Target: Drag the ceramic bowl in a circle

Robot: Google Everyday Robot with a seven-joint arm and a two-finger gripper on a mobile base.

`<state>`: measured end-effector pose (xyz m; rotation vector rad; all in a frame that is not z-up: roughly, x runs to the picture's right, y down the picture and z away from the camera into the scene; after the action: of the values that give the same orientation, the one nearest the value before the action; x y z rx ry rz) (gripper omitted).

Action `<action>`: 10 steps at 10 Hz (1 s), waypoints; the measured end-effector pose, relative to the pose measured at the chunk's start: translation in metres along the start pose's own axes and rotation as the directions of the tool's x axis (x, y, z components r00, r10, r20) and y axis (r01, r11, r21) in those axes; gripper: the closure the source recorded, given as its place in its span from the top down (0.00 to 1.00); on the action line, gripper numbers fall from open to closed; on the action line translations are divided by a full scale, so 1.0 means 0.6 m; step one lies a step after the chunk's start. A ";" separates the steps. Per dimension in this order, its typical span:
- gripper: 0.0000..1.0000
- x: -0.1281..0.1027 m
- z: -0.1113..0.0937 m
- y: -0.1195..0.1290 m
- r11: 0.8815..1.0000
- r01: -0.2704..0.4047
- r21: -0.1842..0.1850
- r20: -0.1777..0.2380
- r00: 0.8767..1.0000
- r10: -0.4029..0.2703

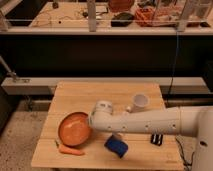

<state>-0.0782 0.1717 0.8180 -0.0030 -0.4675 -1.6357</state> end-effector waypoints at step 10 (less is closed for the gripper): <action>0.00 0.170 0.042 0.131 0.994 -0.106 0.009 -0.021 0.994 0.106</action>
<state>-0.0234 0.0783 0.8922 -0.0041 -0.4498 -1.5284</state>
